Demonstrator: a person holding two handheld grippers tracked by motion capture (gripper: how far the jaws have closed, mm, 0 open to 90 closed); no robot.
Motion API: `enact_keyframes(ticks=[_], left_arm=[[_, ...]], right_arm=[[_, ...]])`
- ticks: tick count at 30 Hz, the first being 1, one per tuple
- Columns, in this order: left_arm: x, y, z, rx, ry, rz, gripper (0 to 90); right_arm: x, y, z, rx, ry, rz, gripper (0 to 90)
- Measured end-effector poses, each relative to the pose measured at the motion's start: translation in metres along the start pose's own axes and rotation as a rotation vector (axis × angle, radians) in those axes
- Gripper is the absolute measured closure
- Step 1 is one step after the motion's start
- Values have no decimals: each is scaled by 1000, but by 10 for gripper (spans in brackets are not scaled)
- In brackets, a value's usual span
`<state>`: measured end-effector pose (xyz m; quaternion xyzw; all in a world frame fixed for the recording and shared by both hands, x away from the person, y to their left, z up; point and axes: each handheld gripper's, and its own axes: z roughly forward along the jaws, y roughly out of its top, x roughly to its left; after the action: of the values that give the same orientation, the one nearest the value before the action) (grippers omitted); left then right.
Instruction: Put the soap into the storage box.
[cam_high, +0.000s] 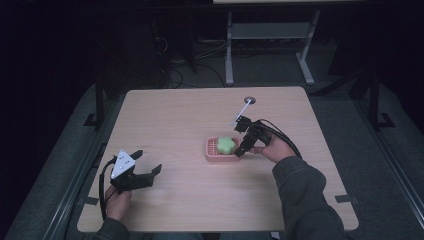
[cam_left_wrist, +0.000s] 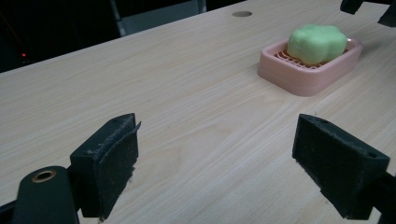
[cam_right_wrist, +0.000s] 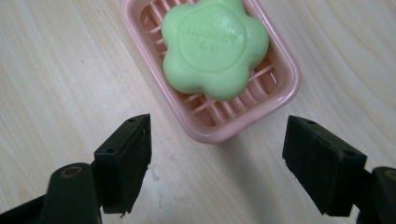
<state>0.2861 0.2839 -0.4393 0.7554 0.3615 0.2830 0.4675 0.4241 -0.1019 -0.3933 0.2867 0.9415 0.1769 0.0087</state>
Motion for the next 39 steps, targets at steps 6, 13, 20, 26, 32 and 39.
enact_keyframes(ticks=[6, 13, 20, 26, 32, 39], left_arm=[[0, 0, 0, 0, 0, 1, 141], [0, 0, 0, 2, 1, 5, 141], [0, 0, 0, 3, 1, 3, 141], [-1, 0, 0, 4, 0, 4, 141], [0, -1, 0, 6, 0, 6, 141], [-1, -1, 0, 5, -1, 5, 142]], right_arm=[[0, -8, -1, 0, 0, 6, 235], [1, -22, -4, -8, 0, 14, 235], [3, -33, -6, -14, 2, 27, 235], [5, -43, -7, -17, 12, 34, 235], [8, -51, -11, -38, 17, 43, 235], [12, -60, -12, -45, 16, 38, 235]])
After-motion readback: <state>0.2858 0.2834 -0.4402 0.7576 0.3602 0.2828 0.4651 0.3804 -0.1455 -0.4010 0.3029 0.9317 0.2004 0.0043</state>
